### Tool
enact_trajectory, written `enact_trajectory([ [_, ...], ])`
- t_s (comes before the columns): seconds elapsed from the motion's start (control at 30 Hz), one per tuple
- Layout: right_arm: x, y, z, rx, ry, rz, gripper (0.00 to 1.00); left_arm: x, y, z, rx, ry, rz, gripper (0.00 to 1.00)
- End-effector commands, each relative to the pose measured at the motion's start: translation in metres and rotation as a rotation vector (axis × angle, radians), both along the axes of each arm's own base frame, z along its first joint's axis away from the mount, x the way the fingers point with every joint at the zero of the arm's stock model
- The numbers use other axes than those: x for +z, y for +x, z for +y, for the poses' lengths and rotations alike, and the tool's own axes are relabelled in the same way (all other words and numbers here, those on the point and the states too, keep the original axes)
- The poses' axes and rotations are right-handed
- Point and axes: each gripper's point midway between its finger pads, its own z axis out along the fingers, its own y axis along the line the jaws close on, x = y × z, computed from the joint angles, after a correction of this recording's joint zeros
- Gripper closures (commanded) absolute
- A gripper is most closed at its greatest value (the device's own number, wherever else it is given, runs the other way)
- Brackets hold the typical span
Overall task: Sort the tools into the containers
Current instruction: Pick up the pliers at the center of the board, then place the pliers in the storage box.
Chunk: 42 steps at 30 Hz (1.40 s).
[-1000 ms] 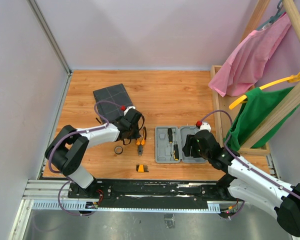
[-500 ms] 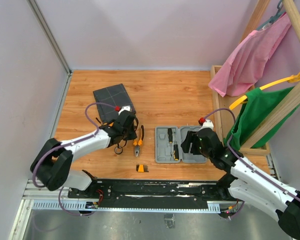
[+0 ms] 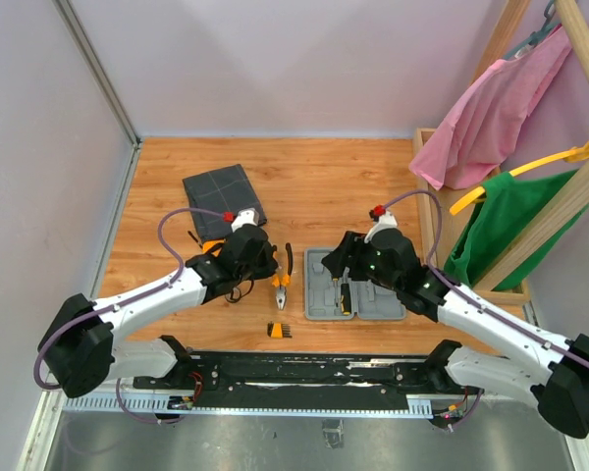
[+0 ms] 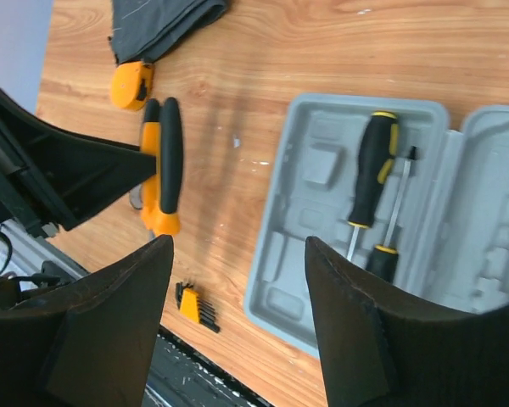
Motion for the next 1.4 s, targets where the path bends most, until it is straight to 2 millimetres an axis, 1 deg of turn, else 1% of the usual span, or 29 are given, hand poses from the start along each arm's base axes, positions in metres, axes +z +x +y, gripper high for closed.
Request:
enact_trajectory([
  [0.0,0.027,-0.004,0.037,0.065,0.092,-0.052,0.36,0.034,0.007,-0.023,0.028,-0.135,-0.070,0.99],
  [0.1,0.020,-0.005,0.050,0.093,0.109,-0.023,0.36,0.043,0.005,-0.034,-0.004,-0.174,-0.083,0.99],
  [0.23,0.010,-0.008,0.067,0.137,0.147,0.023,0.38,0.049,0.000,-0.046,-0.050,-0.188,-0.090,1.00],
  [0.33,0.006,-0.010,0.081,0.188,0.166,0.042,0.44,0.051,-0.006,-0.053,-0.076,-0.198,-0.091,0.99],
  [0.47,-0.001,-0.012,0.094,0.231,0.168,0.077,0.48,0.050,-0.013,-0.058,-0.096,-0.218,-0.088,0.99],
  [0.7,-0.016,-0.015,0.101,0.246,0.160,0.137,0.57,0.052,-0.018,-0.059,-0.099,-0.232,-0.092,0.99],
  [0.83,-0.017,-0.016,0.103,0.252,0.161,0.143,0.68,0.055,-0.017,-0.059,-0.102,-0.231,-0.100,1.00],
  [0.97,-0.015,-0.015,0.100,0.246,0.155,0.128,0.78,0.055,-0.017,-0.059,-0.105,-0.226,-0.102,0.99],
  [1.0,-0.015,-0.015,0.099,0.244,0.150,0.126,0.80,0.055,-0.017,-0.059,-0.106,-0.224,-0.102,0.97],
  [1.07,-0.014,-0.016,0.097,0.245,0.143,0.119,0.84,0.056,-0.017,-0.058,-0.106,-0.222,-0.105,0.89],
  [1.1,-0.014,-0.016,0.096,0.245,0.140,0.115,0.86,0.057,-0.017,-0.057,-0.112,-0.217,-0.109,0.83],
  [1.13,-0.014,-0.016,0.094,0.242,0.135,0.113,0.87,0.058,-0.017,-0.057,-0.114,-0.213,-0.112,0.72],
  [1.2,-0.015,-0.016,0.091,0.238,0.126,0.110,0.89,0.061,-0.017,-0.054,-0.110,-0.210,-0.122,0.62],
  [1.3,-0.014,-0.015,0.087,0.228,0.115,0.102,0.91,0.067,-0.018,-0.048,-0.105,-0.201,-0.146,0.50],
  [1.37,-0.014,-0.014,0.082,0.217,0.105,0.097,0.91,0.070,-0.018,-0.043,-0.102,-0.188,-0.159,0.45],
])
